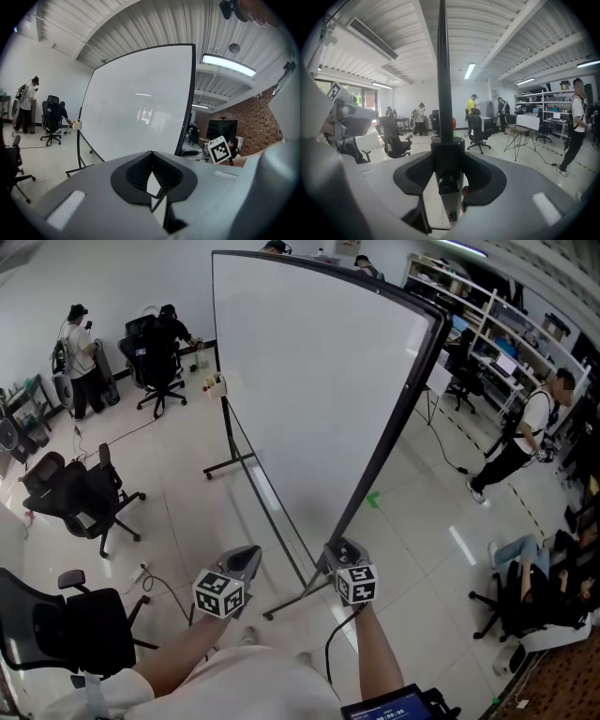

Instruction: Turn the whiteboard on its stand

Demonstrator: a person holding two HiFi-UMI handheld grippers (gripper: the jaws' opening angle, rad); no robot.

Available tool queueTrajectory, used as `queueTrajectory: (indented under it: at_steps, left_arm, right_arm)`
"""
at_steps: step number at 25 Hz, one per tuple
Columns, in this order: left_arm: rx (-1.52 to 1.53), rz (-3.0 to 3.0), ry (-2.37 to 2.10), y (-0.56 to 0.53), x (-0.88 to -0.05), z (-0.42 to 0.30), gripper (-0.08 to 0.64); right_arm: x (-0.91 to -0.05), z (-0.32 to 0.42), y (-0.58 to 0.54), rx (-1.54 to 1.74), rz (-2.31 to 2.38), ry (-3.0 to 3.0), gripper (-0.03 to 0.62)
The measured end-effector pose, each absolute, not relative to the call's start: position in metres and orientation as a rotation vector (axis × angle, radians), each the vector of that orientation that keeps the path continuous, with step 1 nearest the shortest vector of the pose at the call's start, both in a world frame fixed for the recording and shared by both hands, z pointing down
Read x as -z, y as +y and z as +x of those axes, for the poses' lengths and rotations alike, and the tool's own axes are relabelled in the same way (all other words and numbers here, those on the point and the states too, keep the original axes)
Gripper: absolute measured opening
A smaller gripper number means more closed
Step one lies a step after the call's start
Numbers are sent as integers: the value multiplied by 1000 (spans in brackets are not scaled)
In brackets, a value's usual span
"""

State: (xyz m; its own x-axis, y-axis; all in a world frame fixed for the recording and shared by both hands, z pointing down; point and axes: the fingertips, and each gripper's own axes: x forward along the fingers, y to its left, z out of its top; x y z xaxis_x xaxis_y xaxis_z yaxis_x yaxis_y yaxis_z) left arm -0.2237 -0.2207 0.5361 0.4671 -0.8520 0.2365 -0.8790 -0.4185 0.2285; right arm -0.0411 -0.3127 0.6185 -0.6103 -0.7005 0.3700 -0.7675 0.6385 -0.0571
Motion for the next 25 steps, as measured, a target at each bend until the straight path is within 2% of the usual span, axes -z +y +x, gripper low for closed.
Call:
queueTrajectory:
  at_steps: [25]
  left_arm:
    - [-153,2444,-1395,-214,-538,-163,18]
  right_arm:
    - [-616,7,-277,-287,1182,-2574,199]
